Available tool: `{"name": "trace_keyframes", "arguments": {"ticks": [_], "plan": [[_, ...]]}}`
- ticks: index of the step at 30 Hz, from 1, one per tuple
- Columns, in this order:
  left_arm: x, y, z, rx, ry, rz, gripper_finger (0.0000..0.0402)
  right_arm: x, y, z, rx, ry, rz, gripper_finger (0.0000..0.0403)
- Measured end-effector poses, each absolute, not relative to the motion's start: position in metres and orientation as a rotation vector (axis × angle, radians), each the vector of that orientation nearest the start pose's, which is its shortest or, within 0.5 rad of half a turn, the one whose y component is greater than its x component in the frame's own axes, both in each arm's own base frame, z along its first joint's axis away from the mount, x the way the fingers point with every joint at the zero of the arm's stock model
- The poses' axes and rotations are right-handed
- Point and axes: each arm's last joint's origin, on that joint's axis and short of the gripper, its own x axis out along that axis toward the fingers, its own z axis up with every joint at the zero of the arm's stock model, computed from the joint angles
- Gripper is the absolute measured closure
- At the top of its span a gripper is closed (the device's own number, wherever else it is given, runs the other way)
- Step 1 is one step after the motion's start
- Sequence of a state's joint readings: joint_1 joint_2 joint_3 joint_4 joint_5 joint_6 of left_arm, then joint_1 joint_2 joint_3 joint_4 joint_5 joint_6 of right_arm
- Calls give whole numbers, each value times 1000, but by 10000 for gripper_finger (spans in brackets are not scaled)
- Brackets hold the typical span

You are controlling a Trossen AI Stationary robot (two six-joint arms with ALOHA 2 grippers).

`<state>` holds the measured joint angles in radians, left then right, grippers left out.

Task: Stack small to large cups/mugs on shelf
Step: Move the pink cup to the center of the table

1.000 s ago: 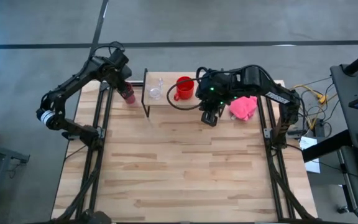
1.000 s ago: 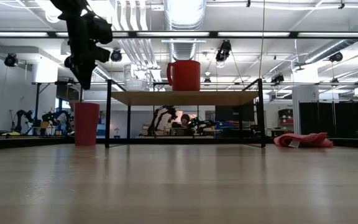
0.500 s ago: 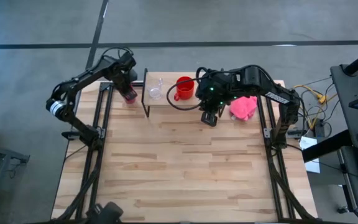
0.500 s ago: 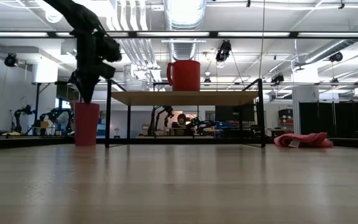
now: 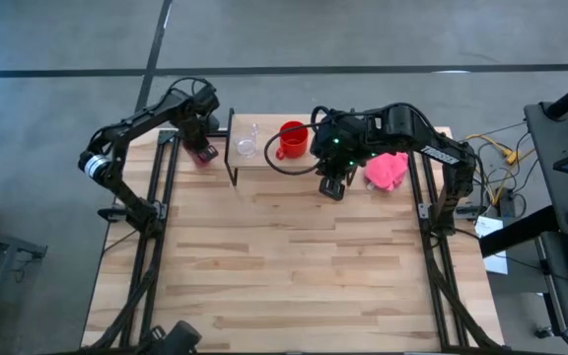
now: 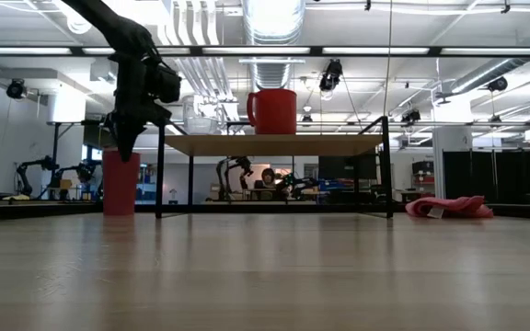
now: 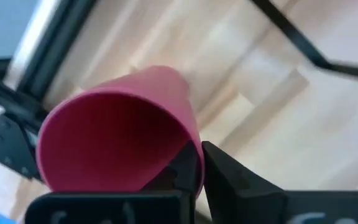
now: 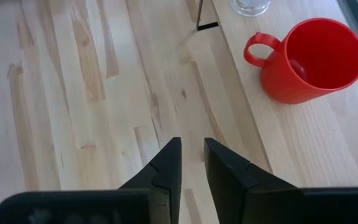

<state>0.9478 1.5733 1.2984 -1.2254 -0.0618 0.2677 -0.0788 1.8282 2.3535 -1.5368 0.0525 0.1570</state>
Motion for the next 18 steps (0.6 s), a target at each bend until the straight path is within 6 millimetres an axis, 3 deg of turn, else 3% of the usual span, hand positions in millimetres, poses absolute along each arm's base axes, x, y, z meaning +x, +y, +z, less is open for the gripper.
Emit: {"name": "trace_keyframes", "arguments": {"ticks": [8,14,18], "plan": [[163,184,284,-504,1556,564,401,319,-27,452,149,1002,-195,339],[167,121,313,-480,1522,487,401,319,-27,452,132,1004,-186,339],[171,77,331,-486,1393,439,401,319,-27,452,125,1004,-182,339]]}}
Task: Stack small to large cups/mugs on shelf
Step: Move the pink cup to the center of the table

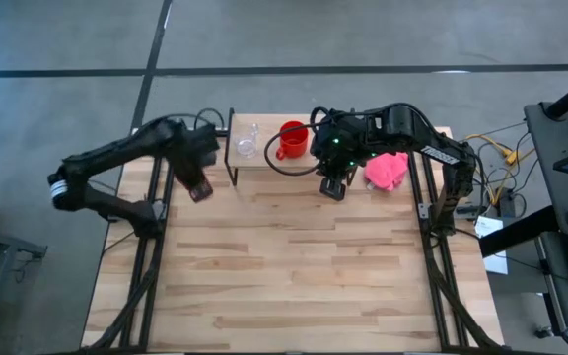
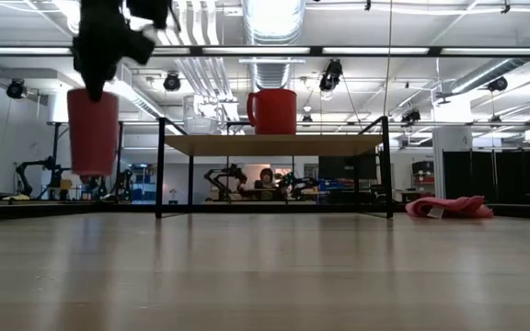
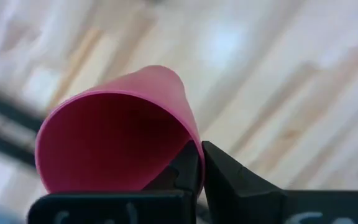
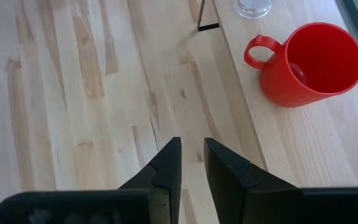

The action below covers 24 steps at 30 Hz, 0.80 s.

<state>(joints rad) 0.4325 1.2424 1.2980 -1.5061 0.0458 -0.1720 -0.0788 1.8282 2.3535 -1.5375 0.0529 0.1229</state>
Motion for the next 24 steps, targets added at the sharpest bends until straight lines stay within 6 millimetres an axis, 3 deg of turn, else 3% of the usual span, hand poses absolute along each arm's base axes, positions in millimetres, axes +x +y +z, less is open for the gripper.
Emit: {"name": "trace_keyframes", "arguments": {"ticks": [6,10,16,24], "plan": [[197,21,346,-400,1141,267,401,315,-27,452,104,1026,-180,340],[227,-1,334,-391,1125,204,401,308,-28,457,83,1013,-248,340],[285,-7,315,-432,1246,198,401,292,-30,469,61,964,-299,340],[365,-1,335,-236,1158,61,402,260,-29,492,73,869,-368,340]]}}
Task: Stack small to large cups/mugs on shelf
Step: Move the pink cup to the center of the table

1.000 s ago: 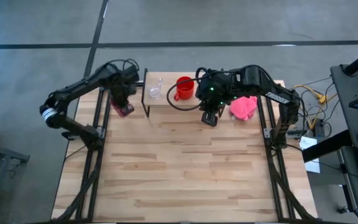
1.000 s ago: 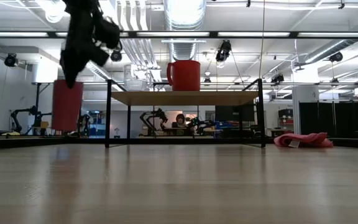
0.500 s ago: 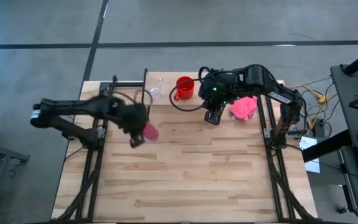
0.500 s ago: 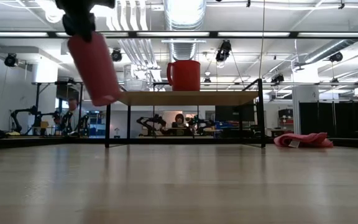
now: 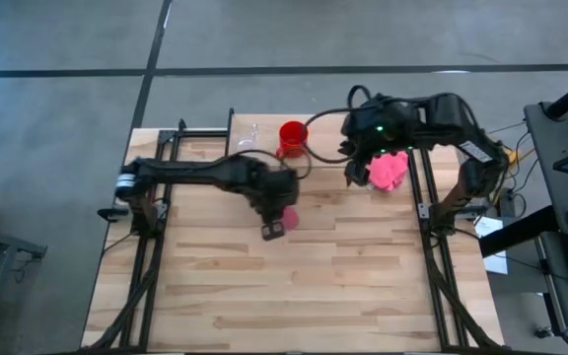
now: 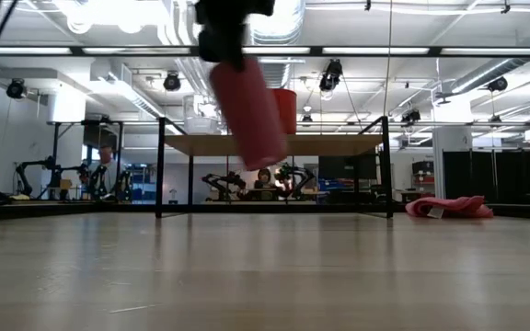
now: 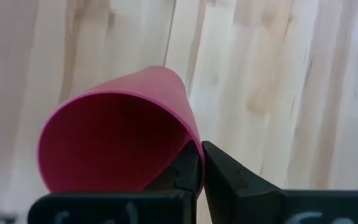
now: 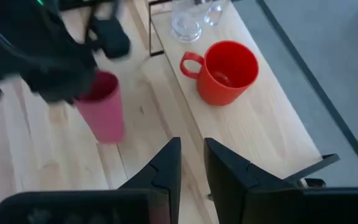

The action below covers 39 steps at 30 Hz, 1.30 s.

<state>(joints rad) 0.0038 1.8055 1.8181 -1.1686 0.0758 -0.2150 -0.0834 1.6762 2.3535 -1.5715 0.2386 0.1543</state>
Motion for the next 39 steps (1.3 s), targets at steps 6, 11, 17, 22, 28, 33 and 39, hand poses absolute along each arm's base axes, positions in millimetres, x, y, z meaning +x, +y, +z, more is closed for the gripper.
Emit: {"name": "trace_keyframes", "arguments": {"ticks": [6,11,17,22,28,33,39], "plan": [[403,8,328,-156,1216,26,402,232,-26,507,91,798,-371,340],[422,8,311,-139,1272,14,402,216,-25,516,119,753,-380,340],[431,8,299,-145,1295,-27,402,211,-25,518,113,743,-376,340],[431,7,293,-156,1319,-39,402,214,-25,517,96,753,-370,340],[431,7,289,-159,1326,-40,402,216,-25,516,70,762,-359,339],[432,7,289,-159,1315,-40,402,216,-25,515,69,763,-358,340],[434,8,288,-160,1301,-40,402,216,-25,515,69,763,-358,340]]}}
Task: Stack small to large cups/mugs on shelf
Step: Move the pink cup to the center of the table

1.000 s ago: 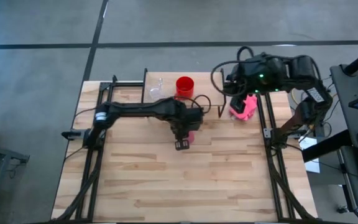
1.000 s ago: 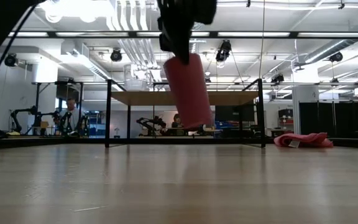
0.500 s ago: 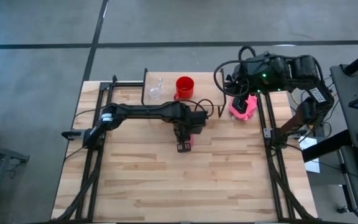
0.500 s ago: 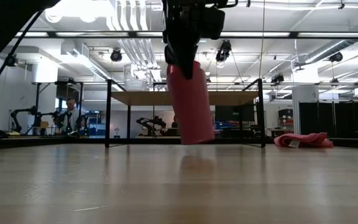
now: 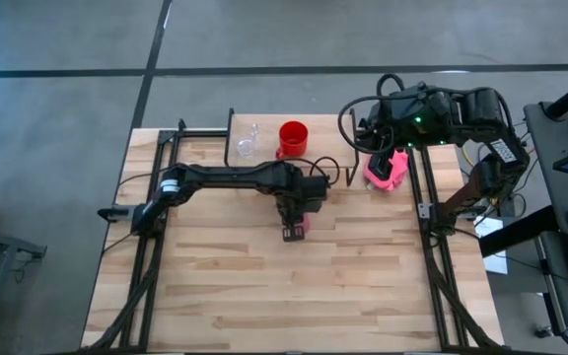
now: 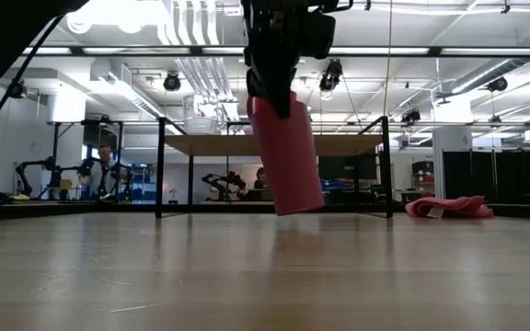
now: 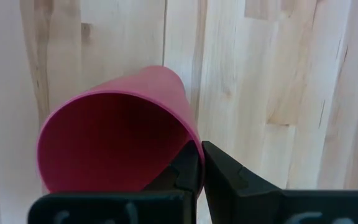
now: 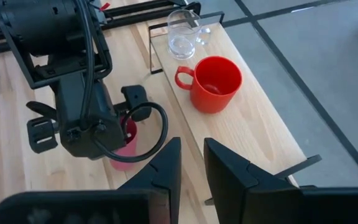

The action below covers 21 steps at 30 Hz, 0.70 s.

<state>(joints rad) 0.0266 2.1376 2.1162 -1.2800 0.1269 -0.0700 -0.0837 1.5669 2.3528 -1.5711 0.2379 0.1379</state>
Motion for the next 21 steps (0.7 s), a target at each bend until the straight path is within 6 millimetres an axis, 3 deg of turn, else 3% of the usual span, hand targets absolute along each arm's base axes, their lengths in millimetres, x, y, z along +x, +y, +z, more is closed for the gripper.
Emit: {"name": "trace_keyframes", "arguments": {"ticks": [13,21], "plan": [[433,9,276,-183,1327,-55,400,216,-25,515,69,763,-358,339],[436,10,276,-182,1304,-56,362,216,-25,515,69,764,-357,339]]}}
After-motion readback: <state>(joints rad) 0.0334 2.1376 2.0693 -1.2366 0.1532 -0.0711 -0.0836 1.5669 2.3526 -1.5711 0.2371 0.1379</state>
